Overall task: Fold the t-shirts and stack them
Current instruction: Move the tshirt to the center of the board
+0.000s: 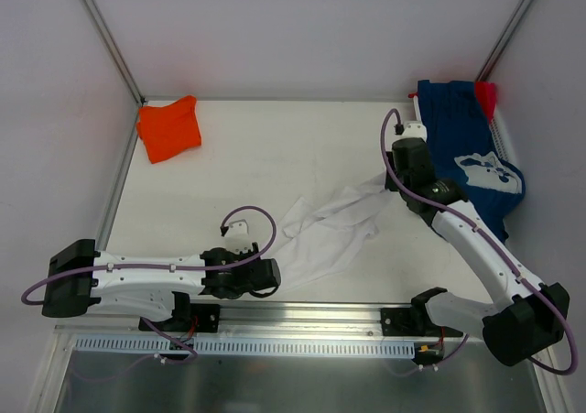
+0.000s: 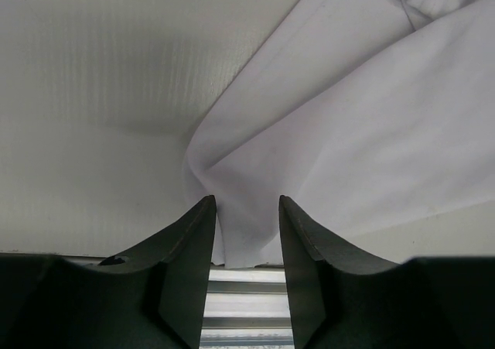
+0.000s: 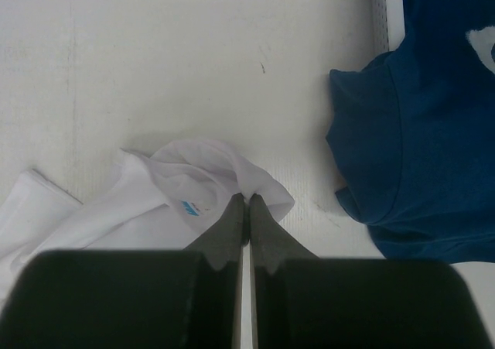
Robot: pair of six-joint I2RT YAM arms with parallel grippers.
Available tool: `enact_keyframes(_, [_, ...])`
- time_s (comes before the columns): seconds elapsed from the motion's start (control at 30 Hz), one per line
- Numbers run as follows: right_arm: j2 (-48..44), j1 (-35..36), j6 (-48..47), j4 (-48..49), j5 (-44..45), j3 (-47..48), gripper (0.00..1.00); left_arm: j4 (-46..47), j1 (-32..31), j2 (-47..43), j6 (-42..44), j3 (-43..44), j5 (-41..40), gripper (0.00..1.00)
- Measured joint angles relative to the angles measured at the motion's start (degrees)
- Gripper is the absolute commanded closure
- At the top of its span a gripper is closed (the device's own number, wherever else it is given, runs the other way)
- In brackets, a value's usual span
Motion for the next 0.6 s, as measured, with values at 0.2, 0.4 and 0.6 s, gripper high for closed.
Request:
enact_keyframes(0.2, [-0.1,-0.2,0.0,0.8,-0.1,-1.4,1.0,0.3,-0.1,0.4,-0.7,-0.3,0.0,0.35])
enact_keyframes(0.4, [-0.3,-0.2,0.3,1.3,-0.7,-3.3,1.0,0.6,-1.4,0.4,-1.7,-1.1,0.0,0.01])
enact_keyframes(0.6, [-0.4,-0.2,0.4,1.8,-1.1,-3.9,1.0,0.6,-1.5,0.7,-2.3,-1.1,0.0,0.09])
